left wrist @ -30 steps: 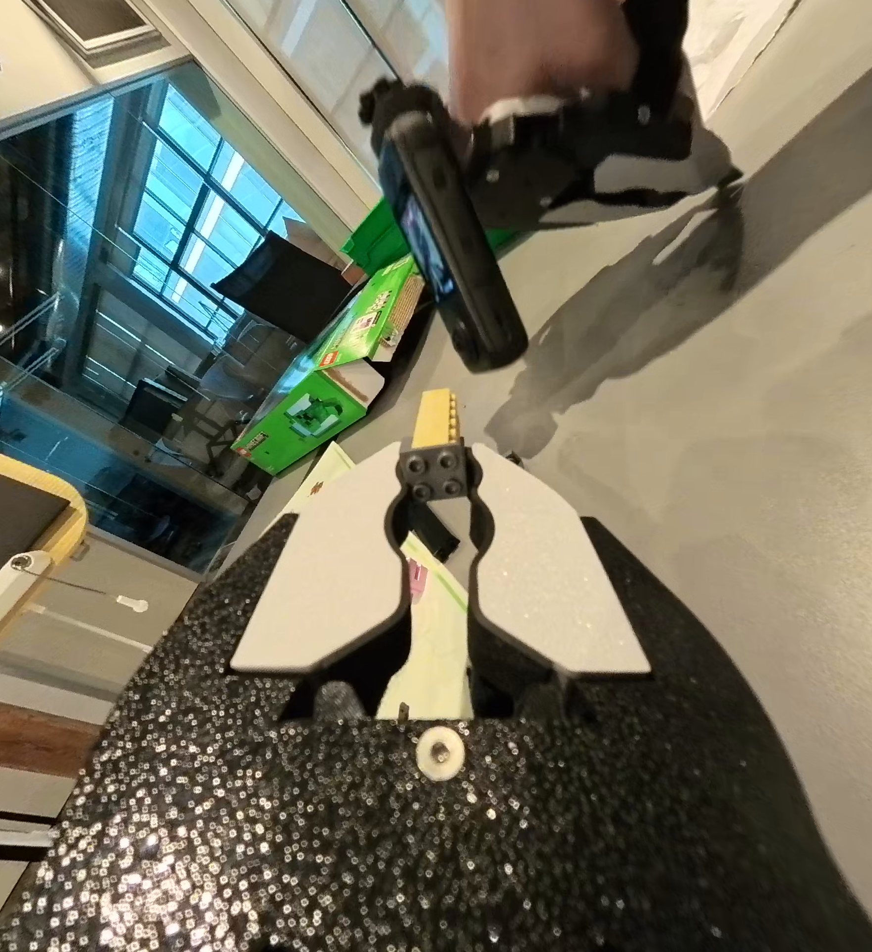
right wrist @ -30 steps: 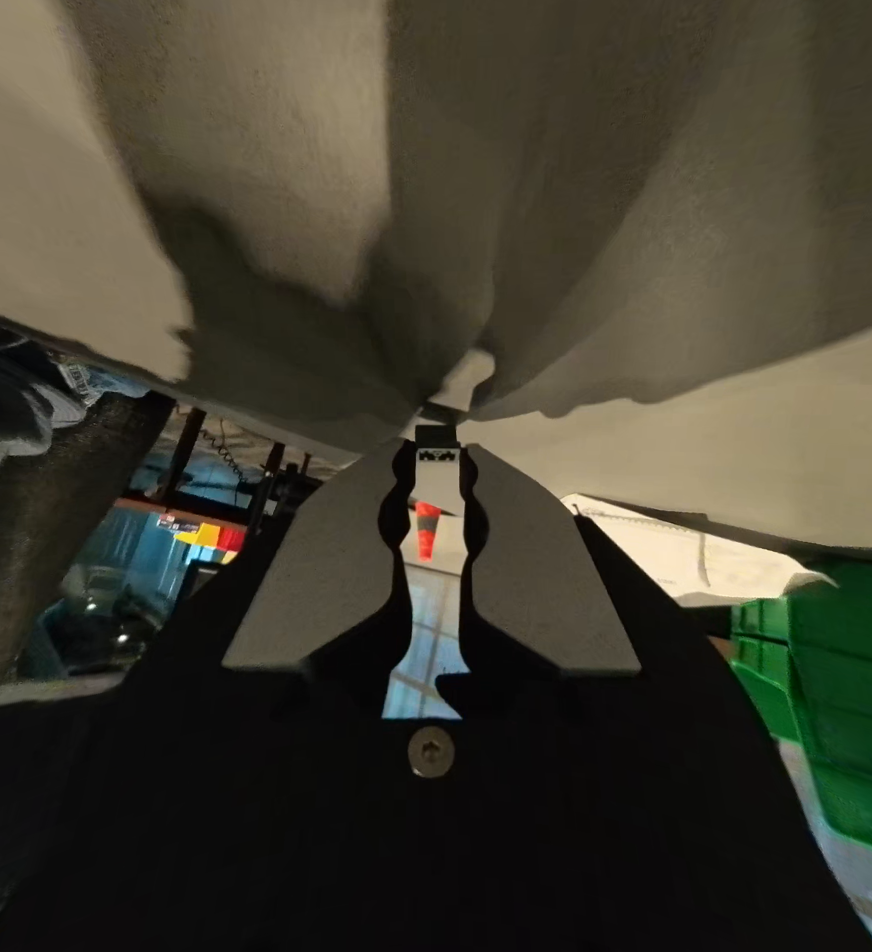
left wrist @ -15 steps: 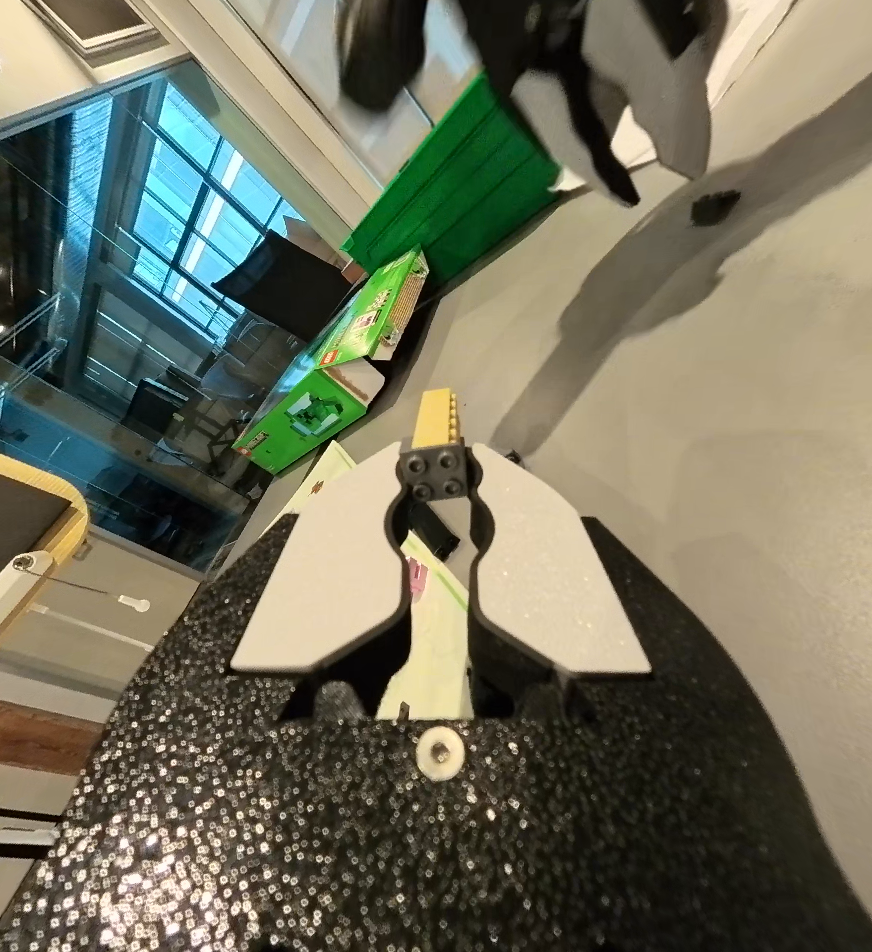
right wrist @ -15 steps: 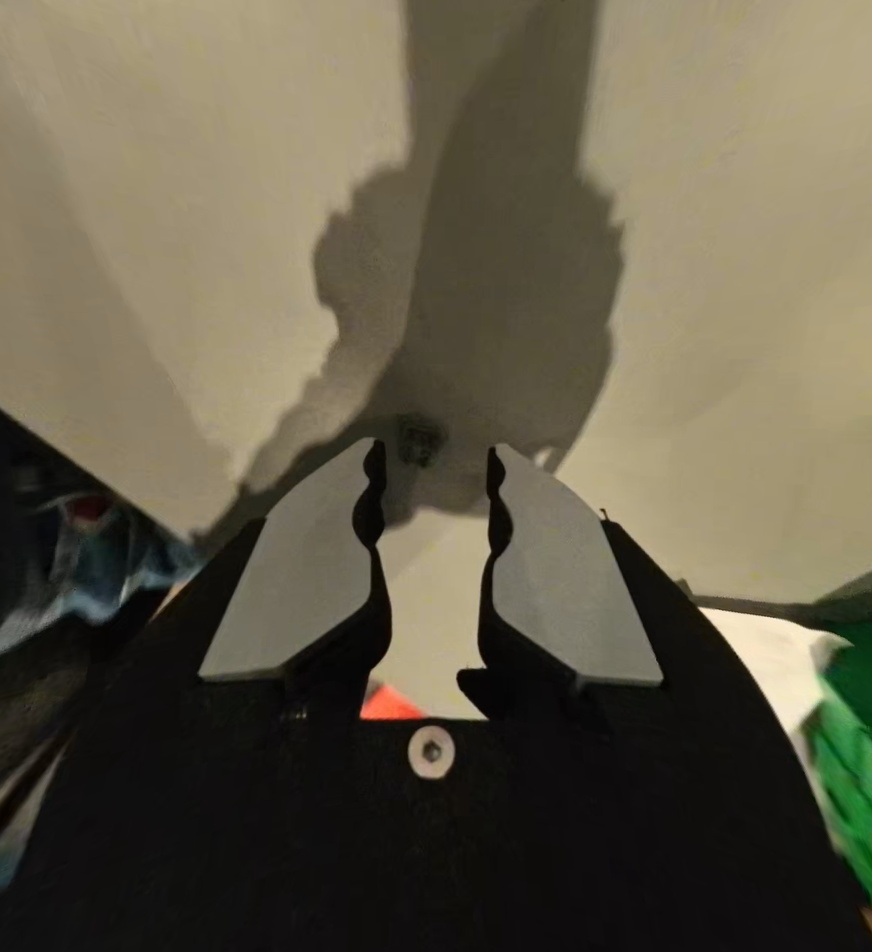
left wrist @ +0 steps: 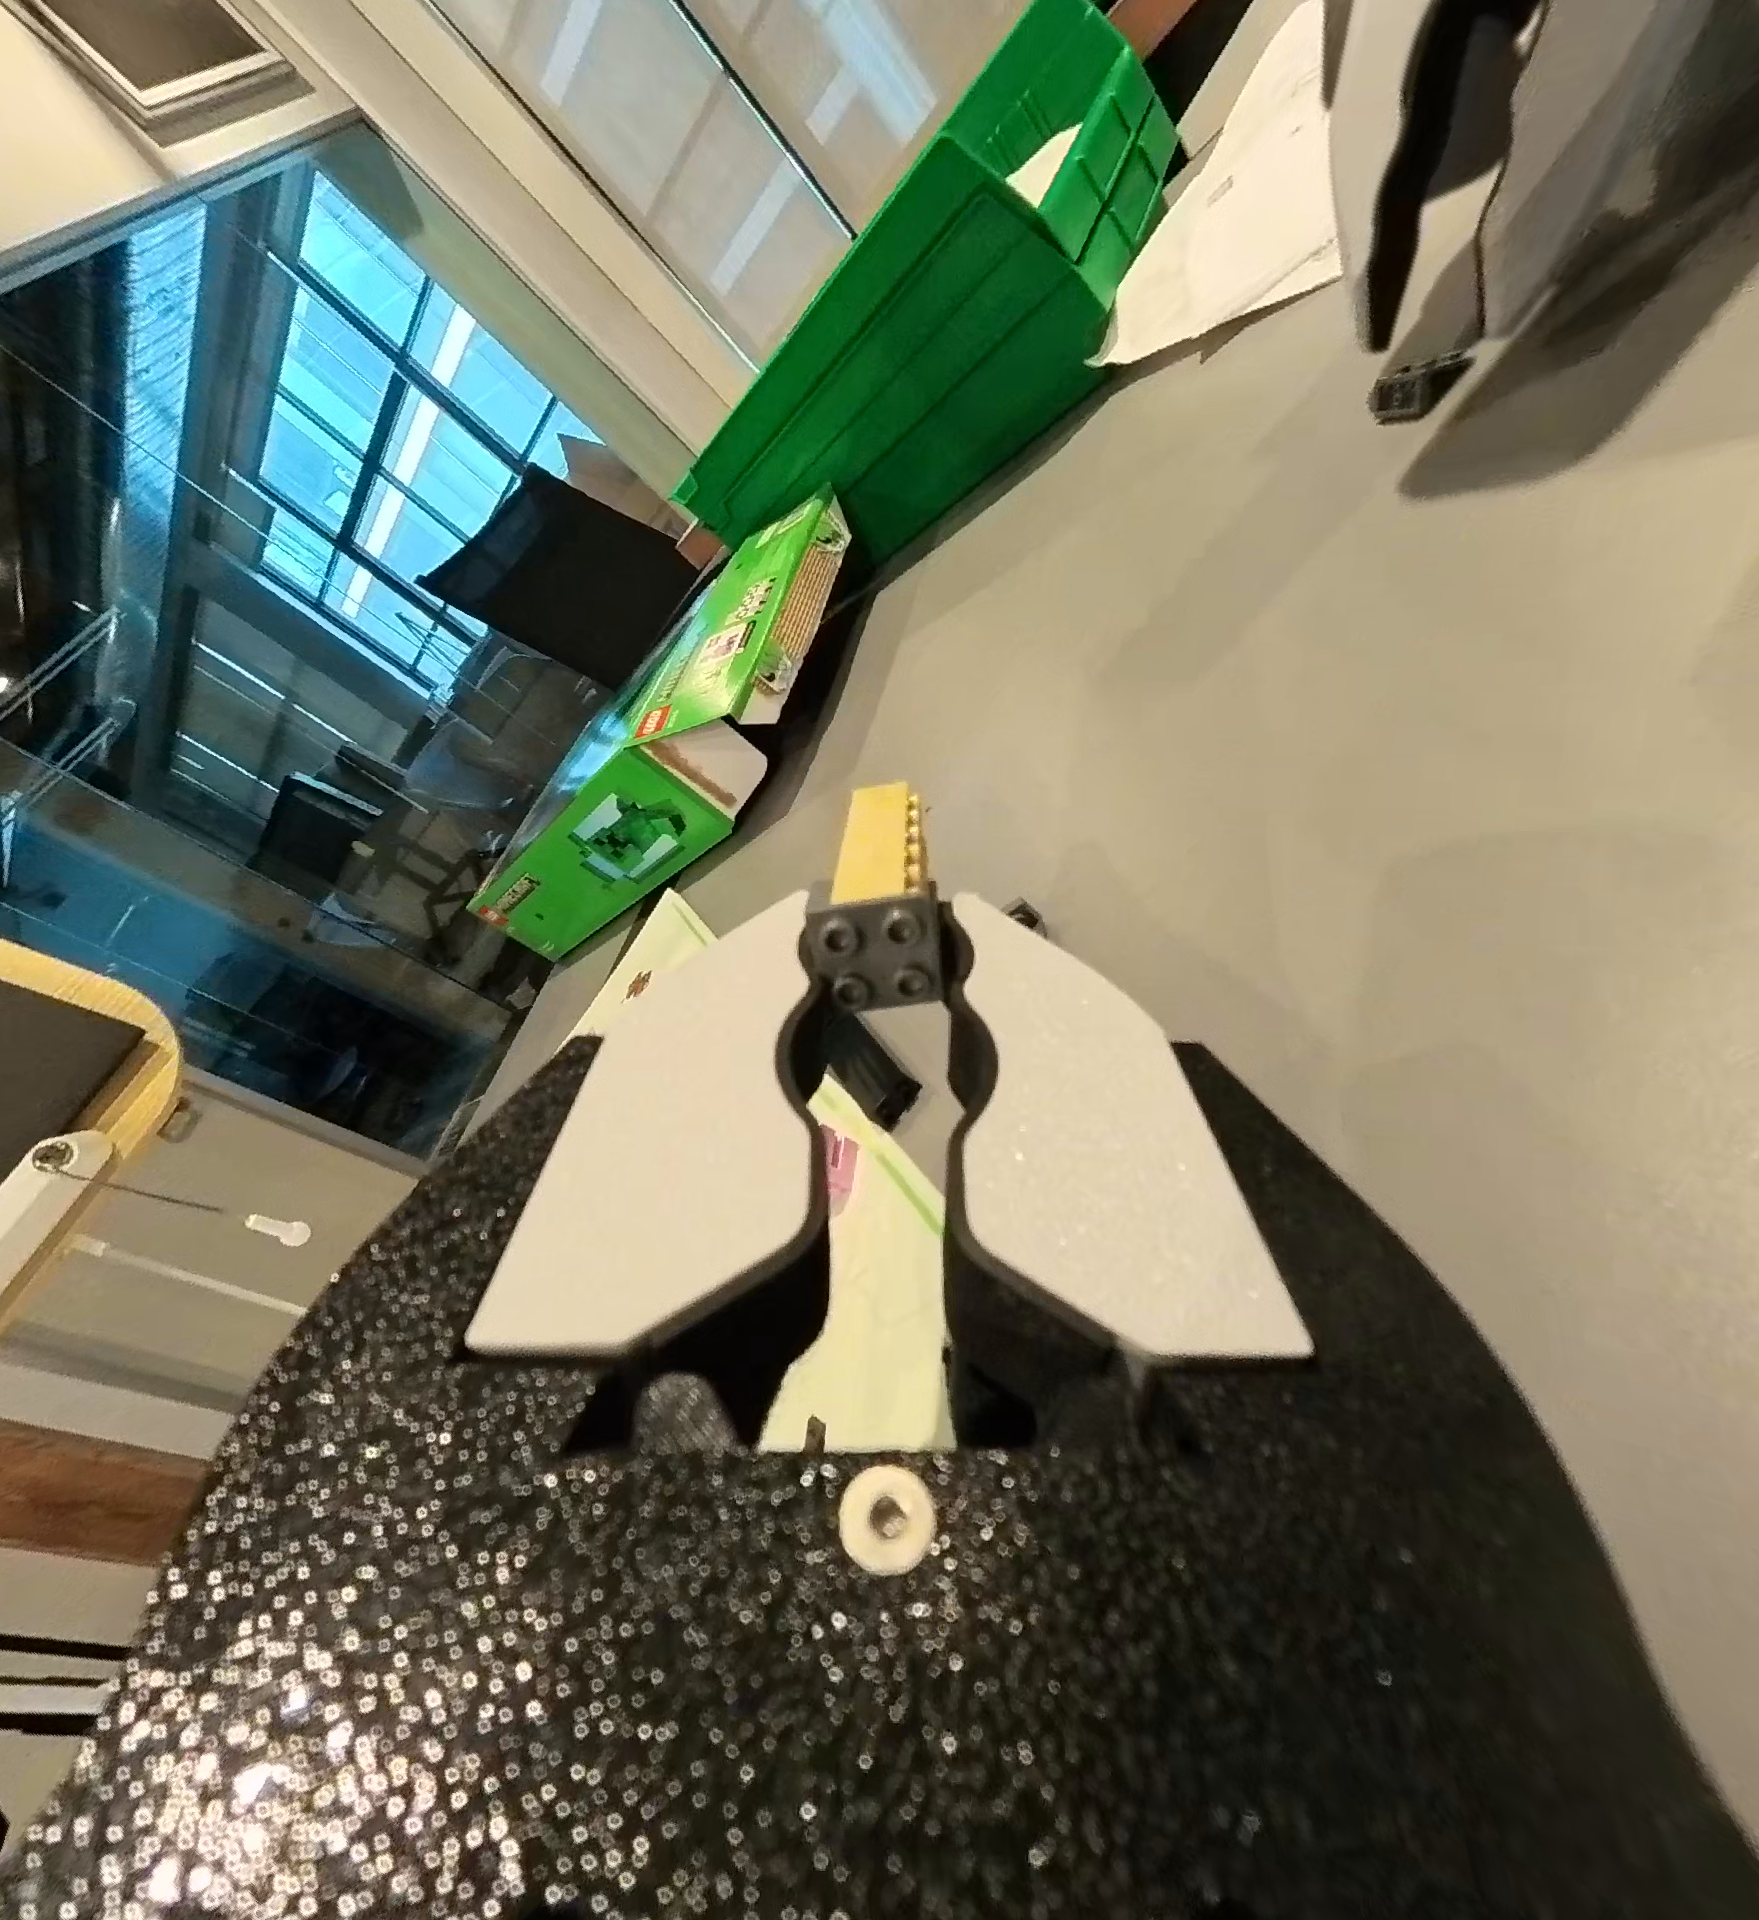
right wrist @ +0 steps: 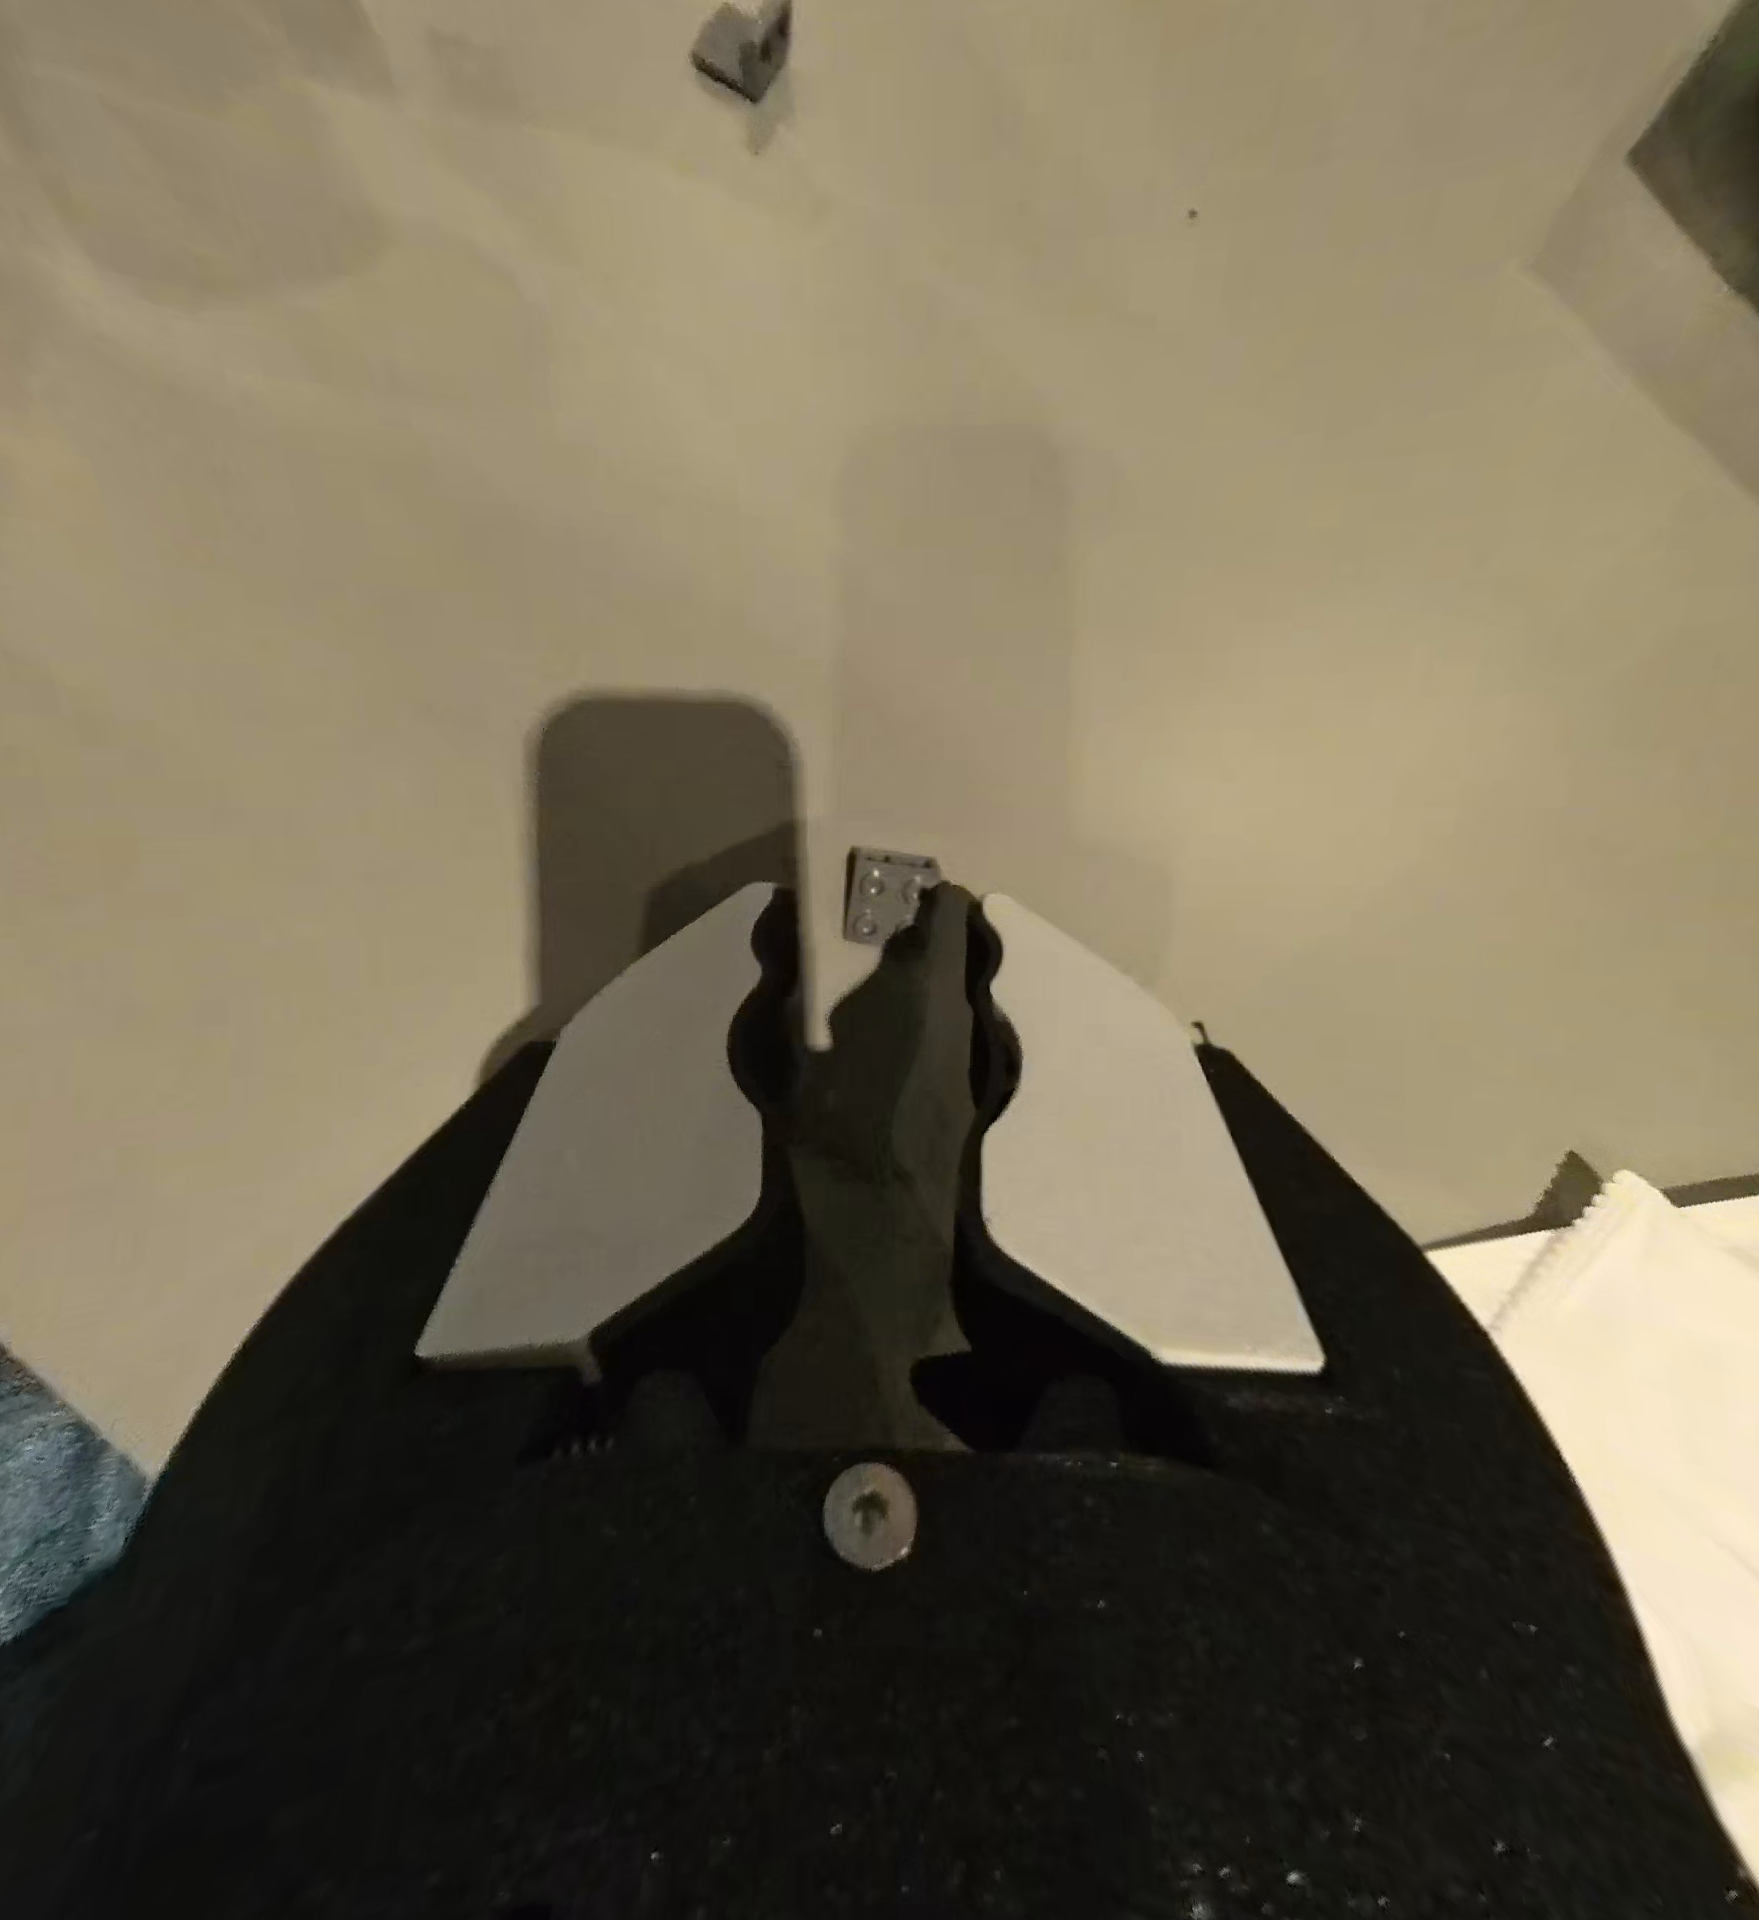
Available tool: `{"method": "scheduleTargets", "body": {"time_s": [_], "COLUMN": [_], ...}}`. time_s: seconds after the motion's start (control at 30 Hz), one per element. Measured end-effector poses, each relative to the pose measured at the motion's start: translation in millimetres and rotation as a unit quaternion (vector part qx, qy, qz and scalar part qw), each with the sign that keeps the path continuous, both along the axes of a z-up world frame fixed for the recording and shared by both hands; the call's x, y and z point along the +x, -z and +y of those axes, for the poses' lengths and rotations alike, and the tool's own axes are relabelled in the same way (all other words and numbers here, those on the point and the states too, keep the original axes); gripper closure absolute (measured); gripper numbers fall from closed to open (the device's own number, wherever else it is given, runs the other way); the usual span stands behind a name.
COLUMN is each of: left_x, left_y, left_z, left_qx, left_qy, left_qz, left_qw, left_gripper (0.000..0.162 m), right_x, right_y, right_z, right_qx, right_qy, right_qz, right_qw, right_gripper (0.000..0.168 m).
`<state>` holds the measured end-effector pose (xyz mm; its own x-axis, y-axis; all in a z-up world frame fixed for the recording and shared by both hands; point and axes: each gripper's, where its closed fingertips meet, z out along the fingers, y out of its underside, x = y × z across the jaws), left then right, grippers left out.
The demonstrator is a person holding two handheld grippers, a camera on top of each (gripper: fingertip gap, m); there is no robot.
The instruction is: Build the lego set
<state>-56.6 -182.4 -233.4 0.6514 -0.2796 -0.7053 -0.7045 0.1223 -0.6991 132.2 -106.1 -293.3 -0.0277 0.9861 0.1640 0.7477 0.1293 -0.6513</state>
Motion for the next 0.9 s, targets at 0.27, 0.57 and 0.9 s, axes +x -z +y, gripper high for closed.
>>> {"method": "scheduleTargets", "body": {"time_s": [0.27, 0.57, 0.9], "left_x": [0.4, 0.7, 1.0], "left_y": [0.6, 1.3, 1.7], "left_z": [0.2, 0.2, -0.1], "left_qx": [-0.001, -0.002, -0.002], "left_qy": [0.001, 0.002, 0.002], "left_qz": [0.002, 0.004, 0.007], "left_qw": [1.0, 1.0, 1.0], "left_gripper": [0.144, 0.143, 0.143], "right_x": [-0.7, 0.6, -2.1], "right_y": [5.8, 5.9, 5.3], "right_z": [3.0, 4.4, 4.5], "right_qx": [-0.03, -0.048, -0.067], "right_qy": [0.013, 0.033, 0.047], "right_qz": [0.017, 0.035, 0.05], "right_qw": [0.999, 0.998, 0.995], "right_gripper": [0.14, 0.147, 0.151]}}
